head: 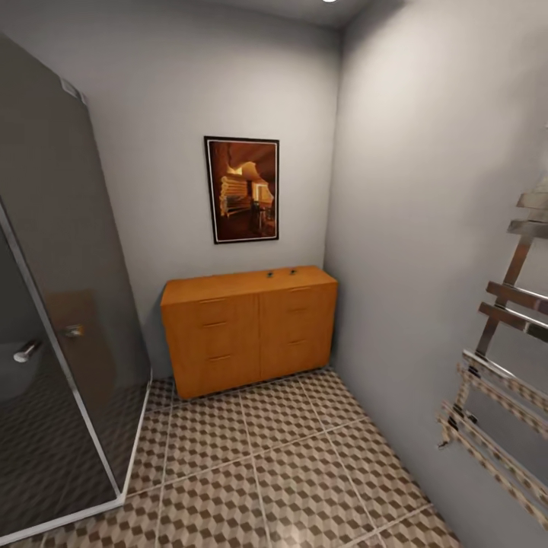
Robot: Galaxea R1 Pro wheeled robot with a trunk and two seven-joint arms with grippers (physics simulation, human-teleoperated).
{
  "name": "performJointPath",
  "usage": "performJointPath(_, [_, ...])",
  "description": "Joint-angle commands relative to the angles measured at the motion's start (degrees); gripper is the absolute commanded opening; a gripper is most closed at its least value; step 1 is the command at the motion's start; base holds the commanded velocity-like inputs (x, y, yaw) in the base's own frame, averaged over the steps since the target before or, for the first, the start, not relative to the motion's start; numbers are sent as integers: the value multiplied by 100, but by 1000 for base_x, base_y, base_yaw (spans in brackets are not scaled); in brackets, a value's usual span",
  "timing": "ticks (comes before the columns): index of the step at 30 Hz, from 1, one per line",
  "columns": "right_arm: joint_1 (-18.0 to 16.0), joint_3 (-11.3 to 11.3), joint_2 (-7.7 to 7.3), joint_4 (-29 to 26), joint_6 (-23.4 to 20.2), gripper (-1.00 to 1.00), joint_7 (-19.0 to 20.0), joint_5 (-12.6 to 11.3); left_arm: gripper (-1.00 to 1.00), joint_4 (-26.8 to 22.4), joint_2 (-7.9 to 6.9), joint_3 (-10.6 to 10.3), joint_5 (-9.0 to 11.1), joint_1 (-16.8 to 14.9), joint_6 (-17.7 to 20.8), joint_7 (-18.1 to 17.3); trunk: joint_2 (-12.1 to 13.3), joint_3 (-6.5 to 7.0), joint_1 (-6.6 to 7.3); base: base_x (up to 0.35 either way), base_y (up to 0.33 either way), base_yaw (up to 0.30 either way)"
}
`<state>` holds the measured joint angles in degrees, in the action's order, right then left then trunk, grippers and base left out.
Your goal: Take the four mousetraps from the cabinet in the bathroom and place them on the bathroom floor. Make sure all four end up on the same floor surface, and ensure that at least two of them are either under or directly next to the same bathroom sink.
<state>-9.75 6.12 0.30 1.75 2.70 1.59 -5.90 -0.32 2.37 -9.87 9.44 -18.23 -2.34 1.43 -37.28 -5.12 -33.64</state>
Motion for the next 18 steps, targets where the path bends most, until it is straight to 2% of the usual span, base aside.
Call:
performJointPath(1, [-9,48,0,19,28,100,17,-61,100,6,1,-50,56,-5,-21,15,-8,-10,-5,323,0,-73])
performJointPath(18, [-9,56,-4,19,28,100,16,-54,100,6,0,-50,58,-5,-21,15,-8,-10,-5,323,0,-14])
